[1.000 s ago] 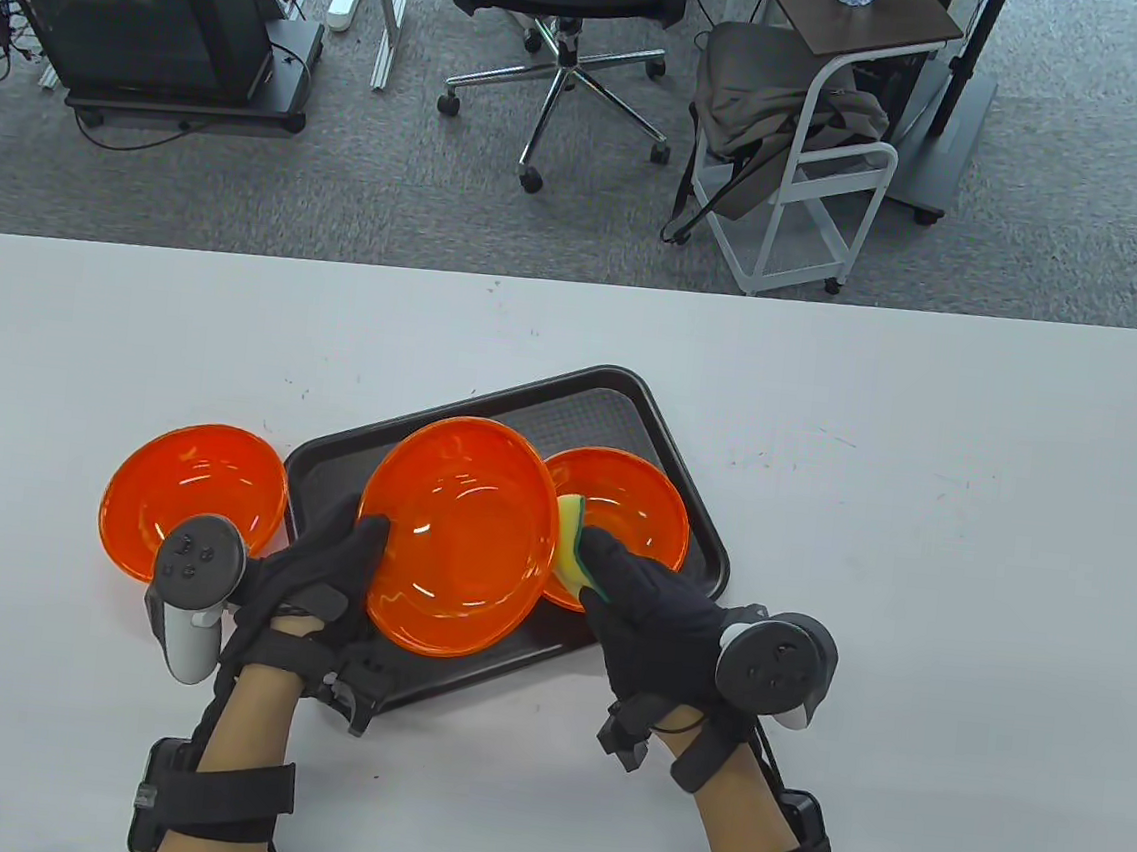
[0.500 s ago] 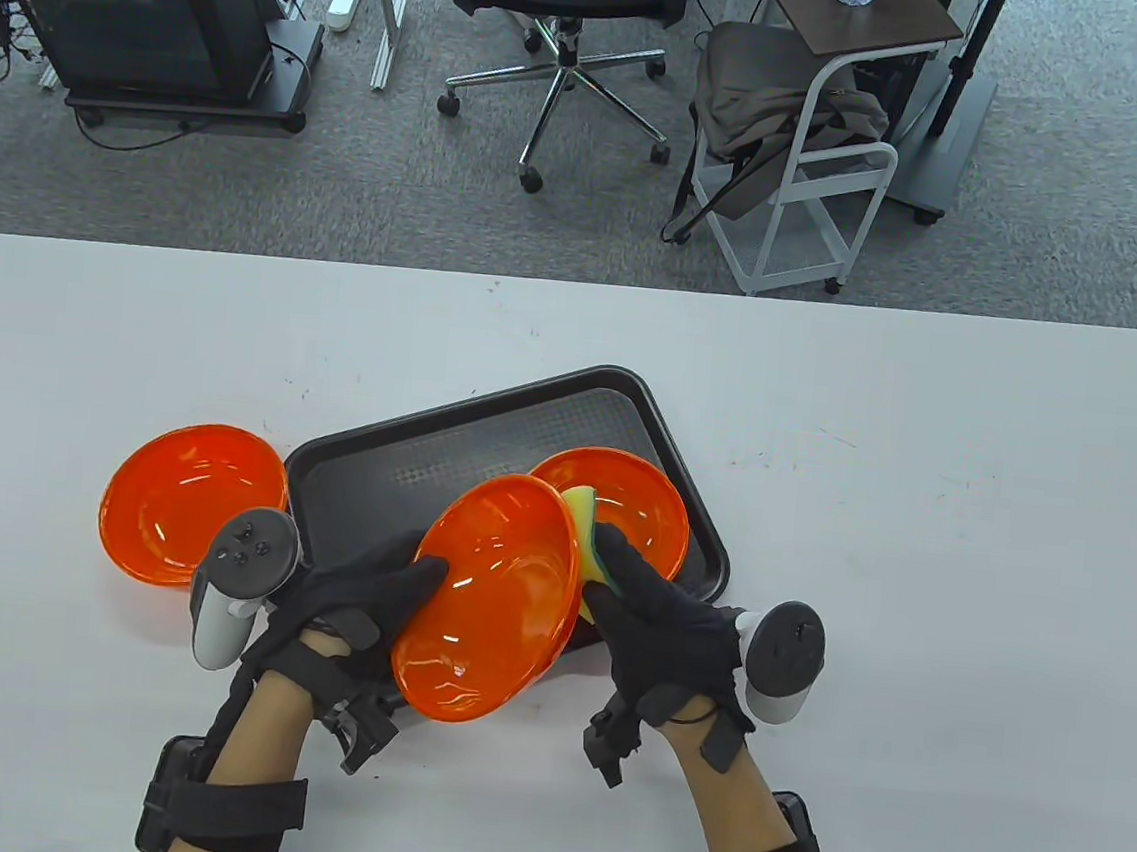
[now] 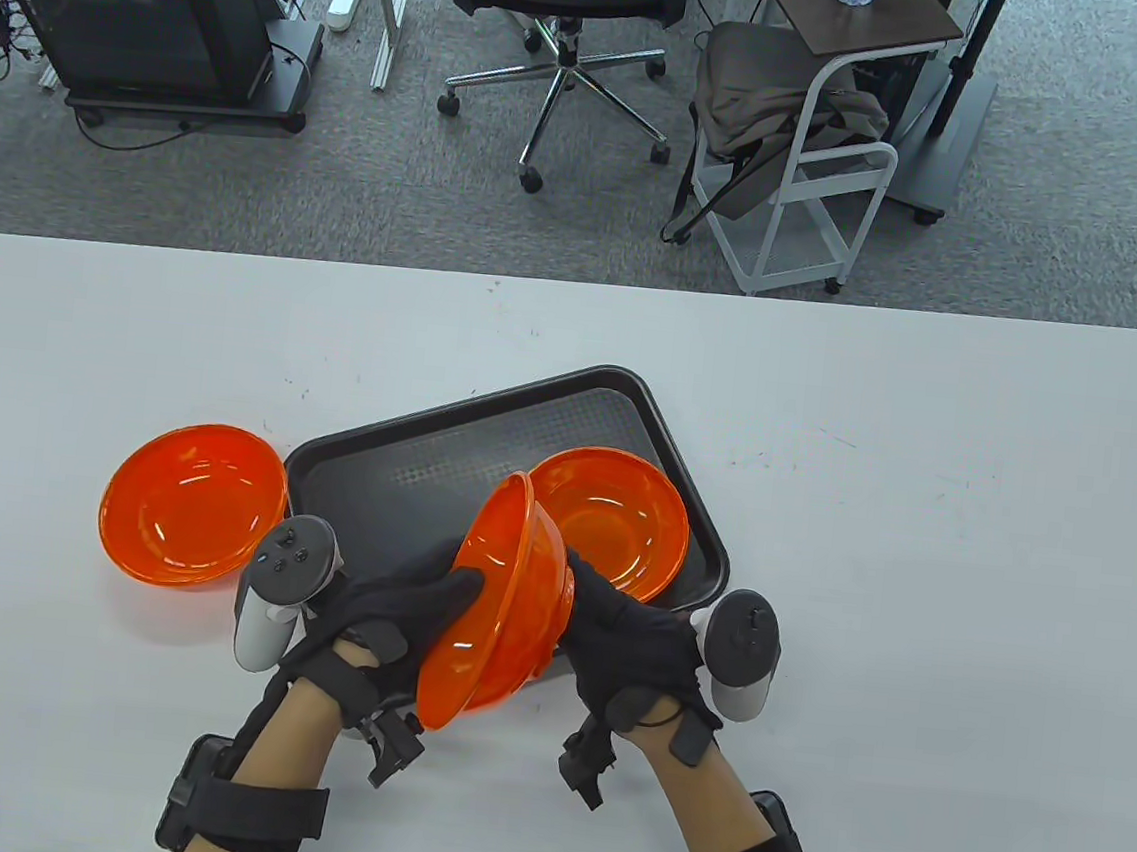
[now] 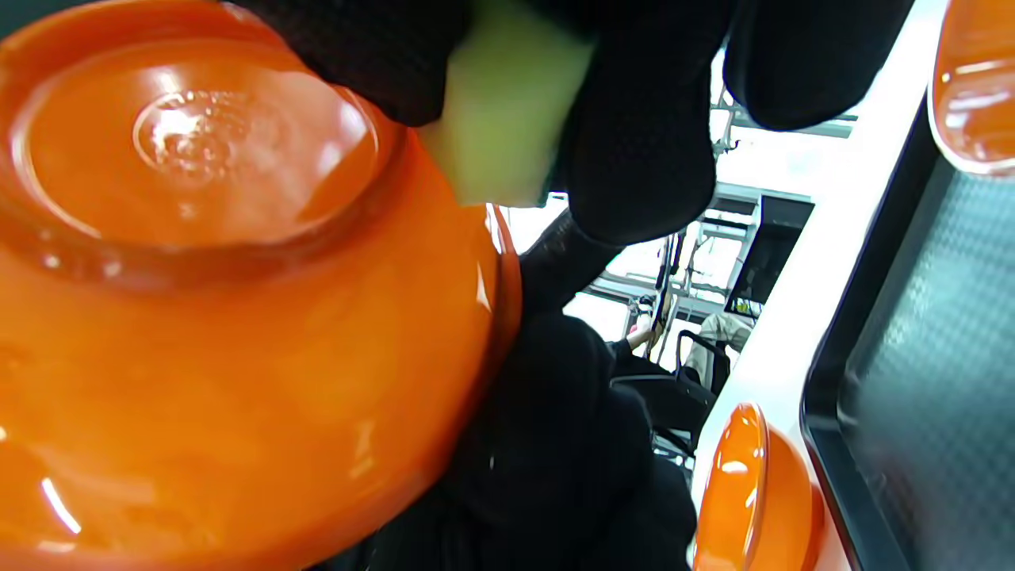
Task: Wipe bowl with sponge
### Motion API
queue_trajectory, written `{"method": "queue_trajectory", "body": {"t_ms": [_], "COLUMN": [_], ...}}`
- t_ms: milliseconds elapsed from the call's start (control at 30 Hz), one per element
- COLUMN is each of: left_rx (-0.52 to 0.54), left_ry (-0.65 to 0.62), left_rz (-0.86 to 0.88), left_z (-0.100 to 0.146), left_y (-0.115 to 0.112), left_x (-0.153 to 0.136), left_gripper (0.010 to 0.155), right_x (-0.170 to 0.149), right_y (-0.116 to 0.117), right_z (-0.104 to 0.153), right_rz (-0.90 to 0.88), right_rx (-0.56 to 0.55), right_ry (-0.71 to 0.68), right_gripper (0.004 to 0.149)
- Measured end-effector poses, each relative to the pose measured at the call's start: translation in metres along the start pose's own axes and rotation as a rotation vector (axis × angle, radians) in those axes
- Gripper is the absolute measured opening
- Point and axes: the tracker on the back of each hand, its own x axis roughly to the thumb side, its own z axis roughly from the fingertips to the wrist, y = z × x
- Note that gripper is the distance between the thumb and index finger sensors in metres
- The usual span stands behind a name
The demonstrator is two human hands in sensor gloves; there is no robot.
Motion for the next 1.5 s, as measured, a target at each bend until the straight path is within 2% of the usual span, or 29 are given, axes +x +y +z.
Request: {"method": "queue_trajectory", "body": {"t_ms": [167,400,733,1000,1133,1267,1500], "left_rx": [0.123,0.291,0.538,0.624,0.682,0.679,0.669], "left_ry": [-0.069,-0.069,-0.021,0.018,0.023,0.047,0.066], "left_rz": [-0.014,-0.066,-0.155,-0.204,-0.201,-0.205,-0.235], "left_z": [0.001,0.008,0.020,0.025,0.027,0.028,0.030], "left_y": [-0.003,0.006,0.031,0.046,0.050,0.053,0.055], "left_x": [0.001,0.004,0.002,-0.001,-0.004,-0.006,-0.007], "left_gripper": [0.066,0.062,0.057,0.055,0.055,0.055,0.054], "right_x": [0.001,0.002,0.001,0.004,0.009,0.013,0.029], "right_y": [0.012,0.022,0.037,0.035,0.026,0.015,-0.012], "right_z": [0.003,0.004,0.003,0.002,0.001,0.000,0.002], "right_rz": [0.004,0.009,-0.169,-0.199,-0.187,-0.172,-0.039], "right_rx": [0.051,0.100,0.154,0.162,0.123,0.075,-0.106], "right_ry": [0.008,0.014,0.078,0.083,0.058,0.024,-0.142], "right_gripper": [0.051,0.051,0.055,0.055,0.055,0.054,0.051]}}
